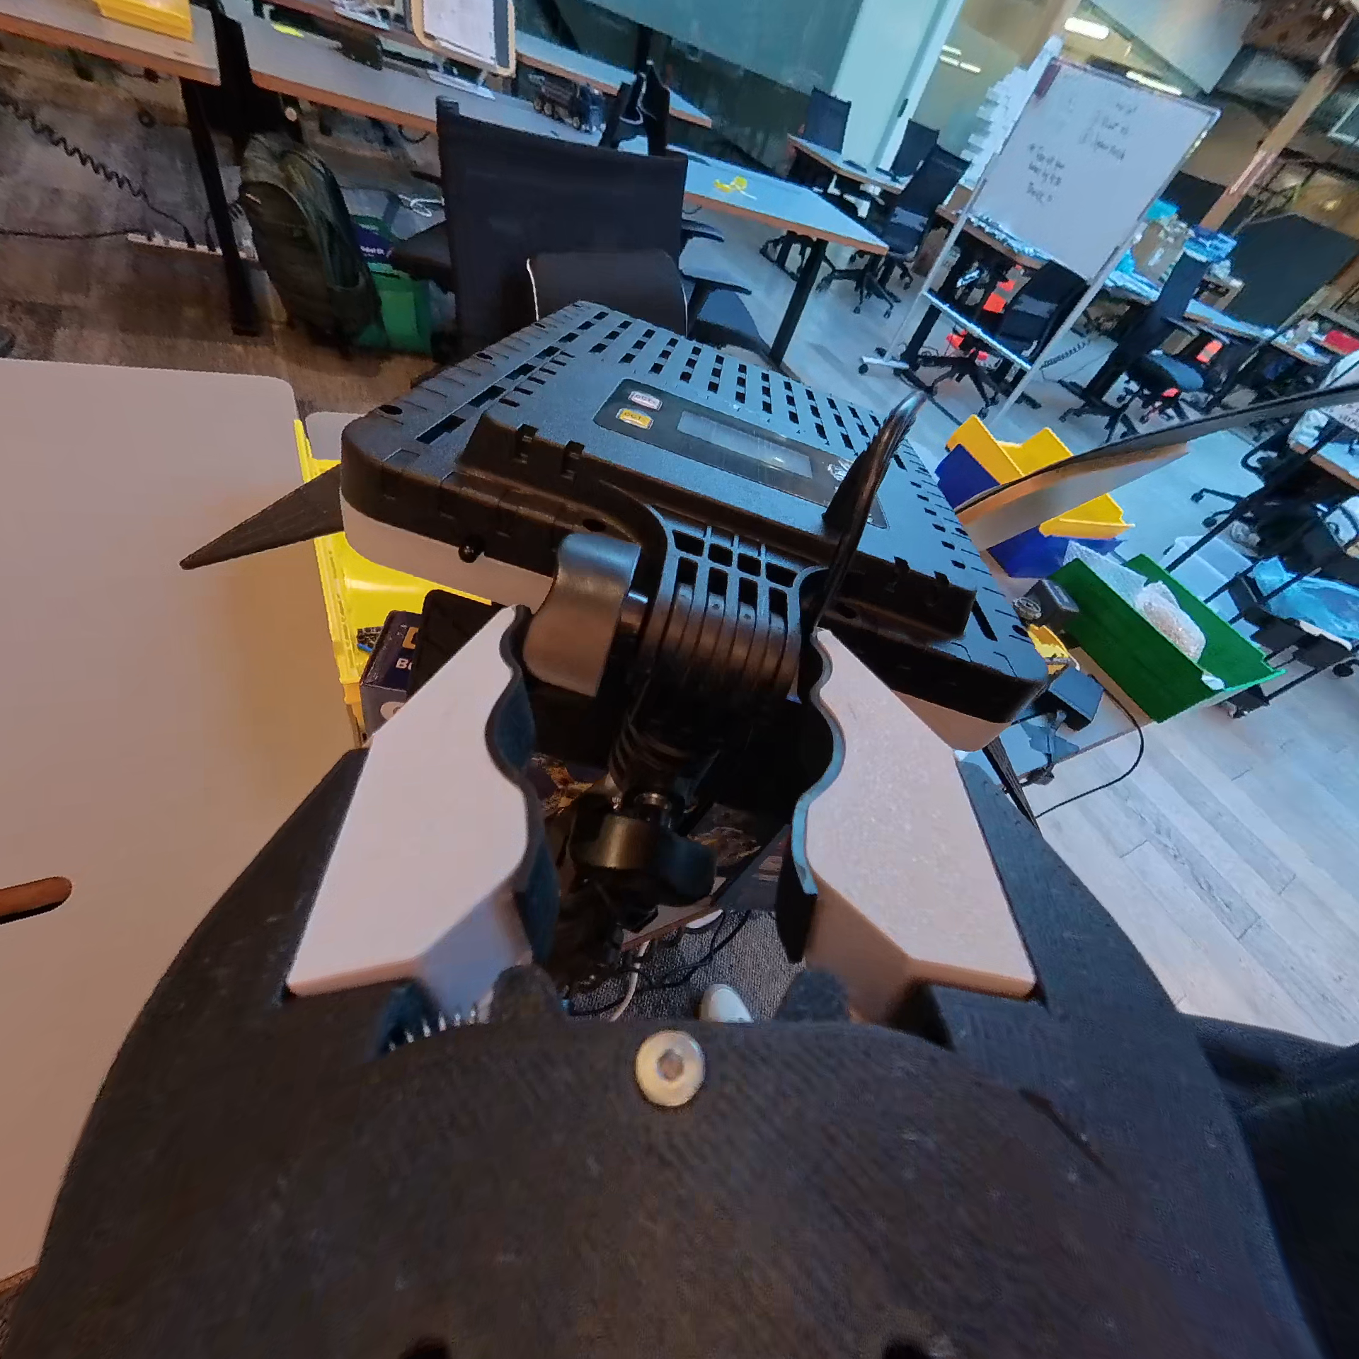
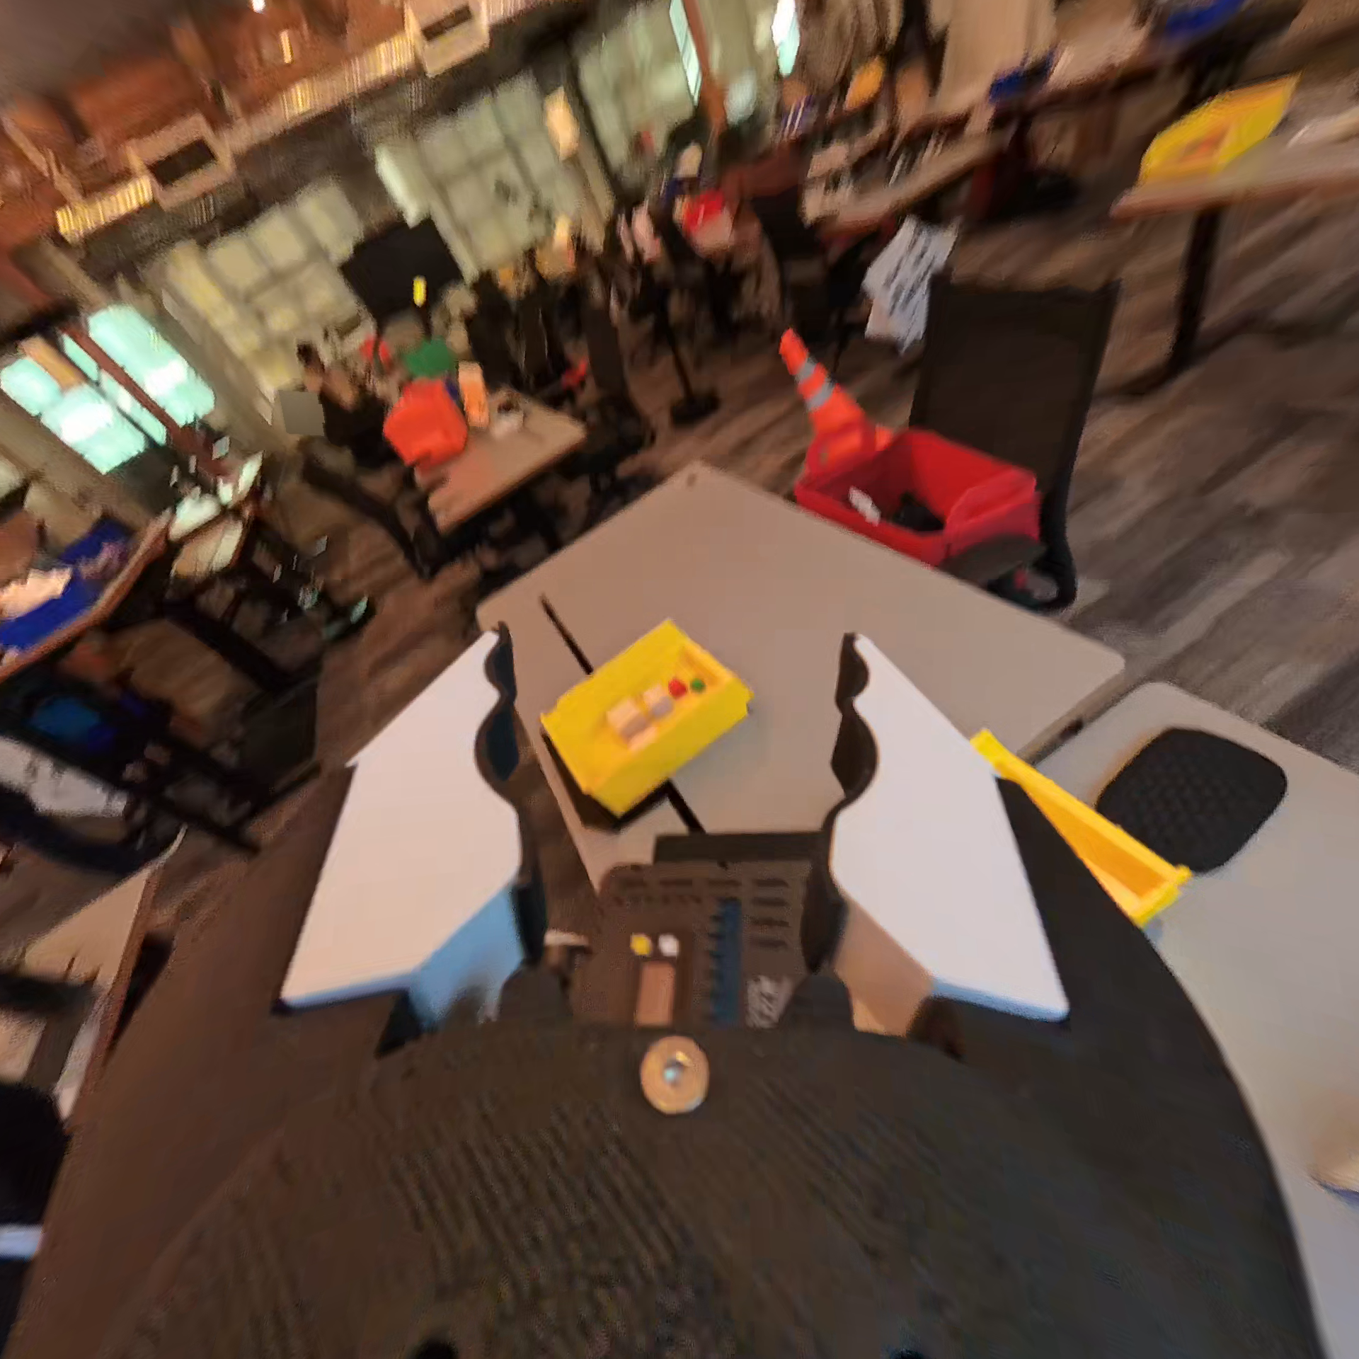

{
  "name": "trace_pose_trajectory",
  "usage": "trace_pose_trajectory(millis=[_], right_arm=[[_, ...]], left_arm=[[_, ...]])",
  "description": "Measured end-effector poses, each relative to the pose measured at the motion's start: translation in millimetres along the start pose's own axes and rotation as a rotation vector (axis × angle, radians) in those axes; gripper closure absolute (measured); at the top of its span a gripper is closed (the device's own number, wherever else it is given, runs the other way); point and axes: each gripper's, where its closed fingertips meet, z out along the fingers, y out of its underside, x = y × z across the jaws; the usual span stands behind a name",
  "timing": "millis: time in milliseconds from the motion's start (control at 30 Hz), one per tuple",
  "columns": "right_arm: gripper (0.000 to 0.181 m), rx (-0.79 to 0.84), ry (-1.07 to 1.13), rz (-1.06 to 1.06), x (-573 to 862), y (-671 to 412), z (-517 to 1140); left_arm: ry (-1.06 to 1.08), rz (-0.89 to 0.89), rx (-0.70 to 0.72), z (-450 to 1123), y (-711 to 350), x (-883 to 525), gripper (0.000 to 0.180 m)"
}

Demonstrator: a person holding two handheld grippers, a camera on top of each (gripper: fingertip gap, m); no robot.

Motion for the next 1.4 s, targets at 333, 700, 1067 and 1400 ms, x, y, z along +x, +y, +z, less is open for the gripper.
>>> trace_pose_trajectory(millis=[333,700,1067,1400], right_arm=[[0.086,-0.858,-0.195,0.491,184.2,235.7,-47.9],[0.097,-0.946,-0.625,1.167,174.0,315.0,-61.6],[0.141,-0.885,-0.615,1.008,149.9,311.5,-43.4],[0.140,-0.812,-0.519,0.843,143.6,290.9,-40.9]], left_arm=[[0.007,-0.166,0.043,1.3,6.1,4.2,0.115],[-0.184,-0.253,-0.077,-2.6,9.2,7.5,0.132],[-0.257,-0.267,-0.026,-5.2,9.8,7.6,0.133],[-0.275,-0.239,-0.012,-8.0,12.1,3.7,0.135]])
